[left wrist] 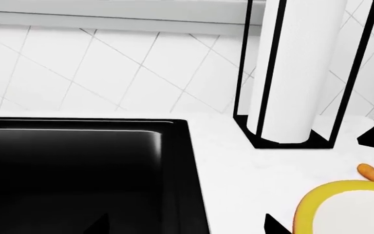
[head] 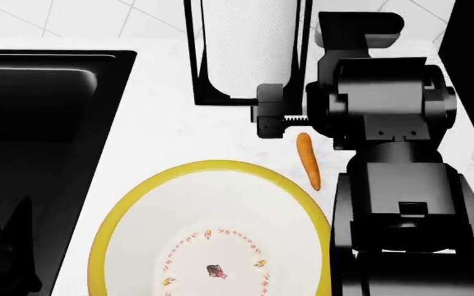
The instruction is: There is a mixed pile of frozen fruits and vegetables on the counter. Locate all the frozen vegetables and place the items in a bowl on the counter. Take all the frozen fruits and defrost them in a running sink.
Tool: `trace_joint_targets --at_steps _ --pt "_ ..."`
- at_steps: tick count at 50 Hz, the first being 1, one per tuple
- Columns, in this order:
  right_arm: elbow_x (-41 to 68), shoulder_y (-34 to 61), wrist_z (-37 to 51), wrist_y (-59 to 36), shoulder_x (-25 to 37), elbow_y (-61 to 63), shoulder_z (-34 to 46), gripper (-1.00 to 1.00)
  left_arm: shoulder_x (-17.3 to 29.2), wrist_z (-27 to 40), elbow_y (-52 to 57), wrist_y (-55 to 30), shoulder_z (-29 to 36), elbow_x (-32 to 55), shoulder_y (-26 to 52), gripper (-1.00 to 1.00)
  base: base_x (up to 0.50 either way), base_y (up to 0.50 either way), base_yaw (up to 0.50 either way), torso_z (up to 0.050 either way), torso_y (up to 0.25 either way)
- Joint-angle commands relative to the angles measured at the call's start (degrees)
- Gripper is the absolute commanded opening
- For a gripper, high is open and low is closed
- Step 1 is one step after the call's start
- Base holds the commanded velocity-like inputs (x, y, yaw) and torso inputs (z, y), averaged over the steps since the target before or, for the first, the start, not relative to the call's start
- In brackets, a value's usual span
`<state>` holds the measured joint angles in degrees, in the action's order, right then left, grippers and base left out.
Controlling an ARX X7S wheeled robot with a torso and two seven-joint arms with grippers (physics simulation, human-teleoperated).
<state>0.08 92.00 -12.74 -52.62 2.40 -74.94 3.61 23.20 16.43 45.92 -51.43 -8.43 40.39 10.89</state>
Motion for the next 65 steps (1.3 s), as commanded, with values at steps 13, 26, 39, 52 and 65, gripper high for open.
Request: trace_joint_targets --at_steps 13,26,39,52,65 --pt "0.2 -0.9 0.7 1.3 0.1 0.0 0.7 1.00 1.0 0.6 0.9 0.4 0.0 0.3 -0.3 1.00 0.00 0.00 0.00 0.008 -0.114" --pt "-0.1 0.1 -0.9 0.0 0.0 0.0 1.6 1.00 0.1 1.8 0.4 -0.2 -1.5 2.3 0.5 1.00 0.00 0.00 0.00 0.004 -0.062" --pt "-0.1 3.1 -1.5 2.1 0.4 0.0 3.3 -1.00 0.2 2.4 0.1 -0.2 -1.0 2.3 0.7 1.00 0.00 0.00 0.00 0.000 0.000" --pt "-0.2 2.1 -9.0 -6.5 1.4 17.9 6.9 -1.00 0.7 2.8 0.8 -0.3 -1.5 3.2 0.5 1.00 0.00 0.00 0.00 0.000 0.000" --pt "23.0 -17.4 2.8 -37.4 9.9 71.8 7.4 -1.00 1.2 3.0 0.9 -0.2 -1.7 3.6 0.0 1.00 0.00 0.00 0.00 0.000 0.000"
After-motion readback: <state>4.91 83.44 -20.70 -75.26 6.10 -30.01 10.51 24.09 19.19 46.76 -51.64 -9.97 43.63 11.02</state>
